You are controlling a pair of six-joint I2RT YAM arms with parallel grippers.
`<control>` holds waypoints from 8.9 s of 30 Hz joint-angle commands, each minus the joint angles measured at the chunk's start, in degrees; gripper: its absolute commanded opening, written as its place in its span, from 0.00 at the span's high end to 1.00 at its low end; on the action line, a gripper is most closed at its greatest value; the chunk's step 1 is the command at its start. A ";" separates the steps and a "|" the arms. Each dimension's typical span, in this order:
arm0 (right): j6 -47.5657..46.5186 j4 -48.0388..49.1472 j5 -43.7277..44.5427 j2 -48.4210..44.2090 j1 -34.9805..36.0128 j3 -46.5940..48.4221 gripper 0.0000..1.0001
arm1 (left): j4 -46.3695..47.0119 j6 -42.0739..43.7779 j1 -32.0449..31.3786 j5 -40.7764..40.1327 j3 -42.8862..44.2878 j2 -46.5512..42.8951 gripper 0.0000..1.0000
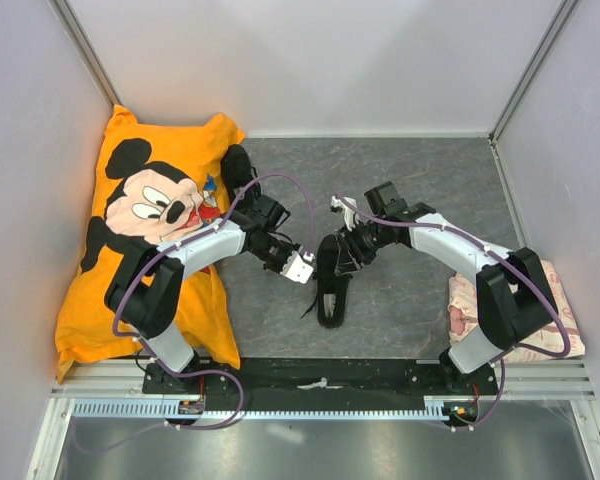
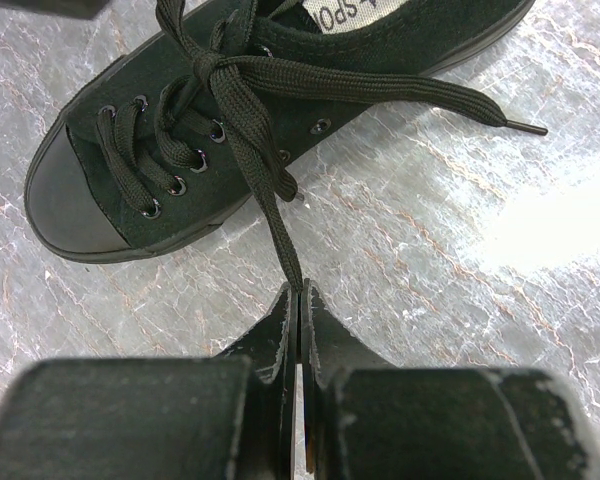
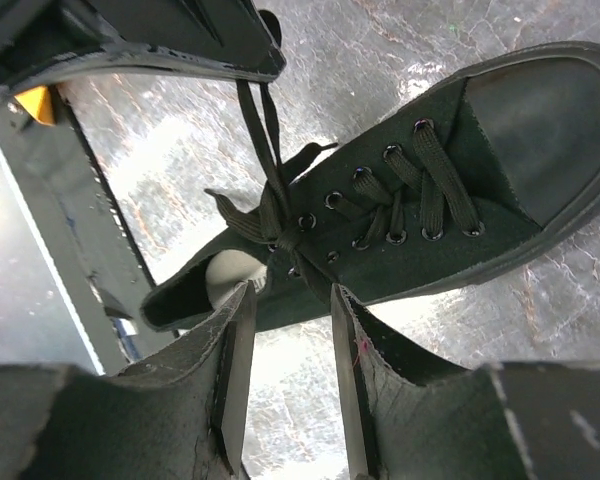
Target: Tie the shoes
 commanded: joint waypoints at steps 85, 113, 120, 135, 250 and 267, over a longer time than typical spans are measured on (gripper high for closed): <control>-5.07 -0.80 6.26 4.64 4.57 2.45 0.81 | -1.12 0.84 -0.07 1.47 0.09 0.06 0.98; -9.64 -6.51 8.63 0.25 1.14 1.48 1.00 | -1.21 1.63 0.89 1.30 -0.17 0.59 0.99; -10.08 -6.69 9.07 0.42 0.88 0.87 1.00 | -1.39 1.45 0.98 1.21 -0.17 0.67 0.98; -11.22 -8.27 7.23 0.86 -0.88 1.39 1.00 | -1.56 1.37 1.24 2.44 0.71 0.85 0.99; 0.82 3.42 6.53 11.23 1.14 6.05 0.53 | 6.00 -5.85 -8.25 2.79 -19.68 -16.55 0.97; -11.93 -13.54 -4.29 2.97 -5.10 3.86 0.34 | 19.27 -12.70 2.04 4.72 -5.89 -5.14 0.48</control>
